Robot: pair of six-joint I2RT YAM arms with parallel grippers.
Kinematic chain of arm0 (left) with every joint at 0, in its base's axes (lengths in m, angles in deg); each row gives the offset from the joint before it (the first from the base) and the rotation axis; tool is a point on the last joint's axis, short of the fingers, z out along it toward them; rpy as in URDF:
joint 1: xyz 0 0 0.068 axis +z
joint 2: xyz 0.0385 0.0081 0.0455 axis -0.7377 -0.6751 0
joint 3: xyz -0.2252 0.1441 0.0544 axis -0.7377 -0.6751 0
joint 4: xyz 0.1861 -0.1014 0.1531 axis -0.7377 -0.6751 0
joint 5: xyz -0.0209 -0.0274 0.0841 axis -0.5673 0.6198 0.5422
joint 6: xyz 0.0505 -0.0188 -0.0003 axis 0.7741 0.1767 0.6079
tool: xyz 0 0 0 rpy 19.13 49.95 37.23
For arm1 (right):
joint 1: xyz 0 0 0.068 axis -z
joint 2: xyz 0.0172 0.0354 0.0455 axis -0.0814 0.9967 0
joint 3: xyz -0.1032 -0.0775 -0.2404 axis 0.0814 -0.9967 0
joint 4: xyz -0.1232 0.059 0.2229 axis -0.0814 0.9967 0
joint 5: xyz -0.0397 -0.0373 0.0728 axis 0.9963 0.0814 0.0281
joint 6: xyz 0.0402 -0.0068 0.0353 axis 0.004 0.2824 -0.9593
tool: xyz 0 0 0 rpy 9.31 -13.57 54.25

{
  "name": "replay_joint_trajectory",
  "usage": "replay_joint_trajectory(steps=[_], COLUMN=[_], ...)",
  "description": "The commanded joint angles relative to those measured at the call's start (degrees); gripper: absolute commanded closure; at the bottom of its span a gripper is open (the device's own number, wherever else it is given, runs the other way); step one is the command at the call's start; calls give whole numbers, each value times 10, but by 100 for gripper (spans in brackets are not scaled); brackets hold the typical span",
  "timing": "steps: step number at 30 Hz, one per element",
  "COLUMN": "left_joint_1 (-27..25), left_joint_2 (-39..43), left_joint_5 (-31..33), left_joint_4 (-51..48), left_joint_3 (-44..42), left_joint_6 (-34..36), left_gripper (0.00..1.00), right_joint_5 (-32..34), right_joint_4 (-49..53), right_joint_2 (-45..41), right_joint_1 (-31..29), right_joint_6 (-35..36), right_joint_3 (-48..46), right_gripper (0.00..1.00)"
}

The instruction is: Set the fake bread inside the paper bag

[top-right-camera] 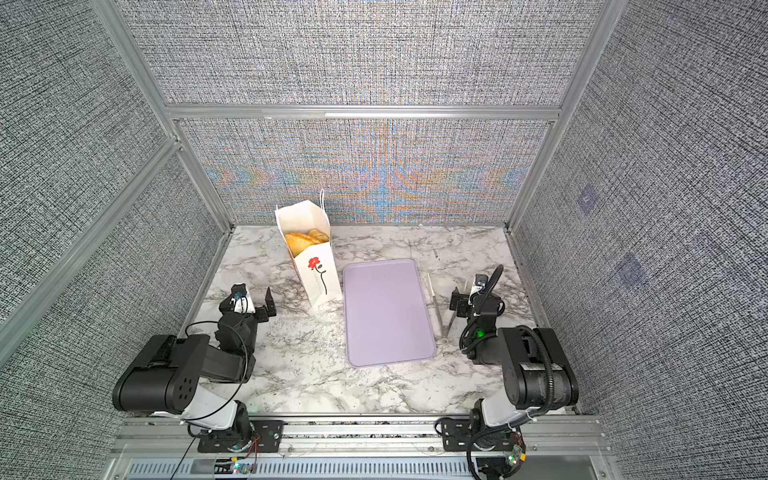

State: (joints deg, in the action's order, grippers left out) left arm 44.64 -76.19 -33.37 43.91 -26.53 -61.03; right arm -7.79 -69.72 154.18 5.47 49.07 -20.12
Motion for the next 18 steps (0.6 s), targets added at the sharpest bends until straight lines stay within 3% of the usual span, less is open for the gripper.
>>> replay_joint_trajectory(steps=[1,18], left_joint_1=[-1,0], left_joint_2=[-1,-2], left_joint_5=[-8,-10], left_joint_4=[16,13], left_joint_3=[1,3], left_joint_6=[1,0], left_gripper=[1,1], right_joint_5=[-4,-4], right_joint_4=[-13,-13], right_joint_2=[0,0], right_joint_1=[0,1], right_joint_6=[-3,-3], right_joint_3=[1,1], right_gripper=[1,1])
